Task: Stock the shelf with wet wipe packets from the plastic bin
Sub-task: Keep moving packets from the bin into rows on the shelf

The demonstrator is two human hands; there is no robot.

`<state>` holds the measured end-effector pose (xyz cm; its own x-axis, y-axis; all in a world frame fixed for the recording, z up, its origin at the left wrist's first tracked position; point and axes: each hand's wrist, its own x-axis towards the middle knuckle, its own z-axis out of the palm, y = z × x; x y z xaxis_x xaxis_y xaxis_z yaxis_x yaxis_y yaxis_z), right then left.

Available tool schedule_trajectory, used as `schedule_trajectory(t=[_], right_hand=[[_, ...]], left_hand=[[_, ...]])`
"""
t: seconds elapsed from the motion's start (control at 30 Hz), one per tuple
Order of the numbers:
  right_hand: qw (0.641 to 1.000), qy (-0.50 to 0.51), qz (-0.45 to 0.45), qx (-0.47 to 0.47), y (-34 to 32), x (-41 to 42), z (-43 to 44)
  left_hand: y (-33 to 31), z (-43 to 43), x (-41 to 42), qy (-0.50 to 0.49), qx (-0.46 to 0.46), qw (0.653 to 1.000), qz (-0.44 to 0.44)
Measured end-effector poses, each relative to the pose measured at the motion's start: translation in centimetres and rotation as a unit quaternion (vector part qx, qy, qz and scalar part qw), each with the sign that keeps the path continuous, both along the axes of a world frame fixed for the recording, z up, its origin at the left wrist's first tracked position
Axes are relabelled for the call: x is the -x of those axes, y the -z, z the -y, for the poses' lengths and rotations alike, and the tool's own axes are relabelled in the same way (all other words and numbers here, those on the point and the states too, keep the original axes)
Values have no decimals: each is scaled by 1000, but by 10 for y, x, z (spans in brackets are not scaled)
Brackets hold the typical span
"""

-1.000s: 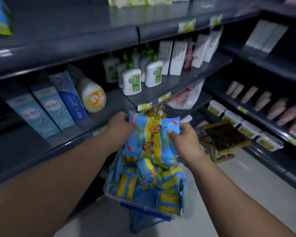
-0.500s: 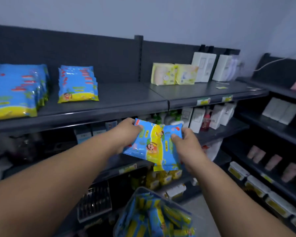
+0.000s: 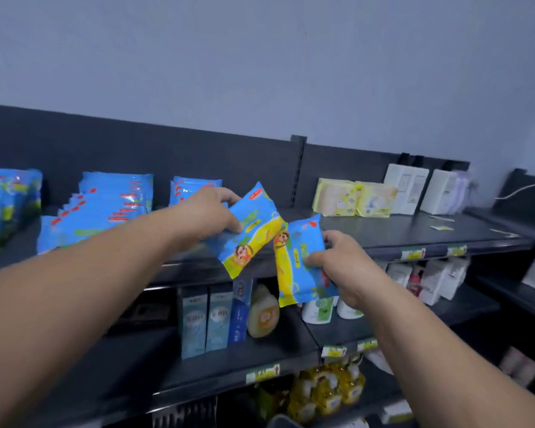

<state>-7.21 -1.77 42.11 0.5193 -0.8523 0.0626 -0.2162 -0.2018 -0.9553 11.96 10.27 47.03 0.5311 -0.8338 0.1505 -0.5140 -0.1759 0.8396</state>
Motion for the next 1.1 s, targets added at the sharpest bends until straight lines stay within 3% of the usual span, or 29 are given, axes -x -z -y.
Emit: schedule_trajectory(t=[0.13, 0.23, 0.33, 0.57, 0.8, 0.9, 1.1], right_hand=[[985, 21, -65, 156, -20, -34, 14], [961, 18, -107, 255, -35, -59, 24], [946, -20, -131, 295, -47, -80, 30], [926, -124, -179, 310, -53, -137, 28], [921, -198, -208, 265, -43, -185, 28], [917, -207, -217, 263, -35, -203, 27], [905, -191, -258, 278, -18, -216, 24]], left_hand=[[-24, 4, -51, -66, -21, 986, 150], [-34, 8, -85, -70, -72, 977, 191], [-31, 17, -111, -40, -128, 972, 191], [-3, 42, -143, 26, -176, 966, 189], [1, 47, -172, 41, -154, 983, 88], [2, 47, -179, 42, -122, 991, 26], [3, 47, -182, 41, -106, 992, 53]])
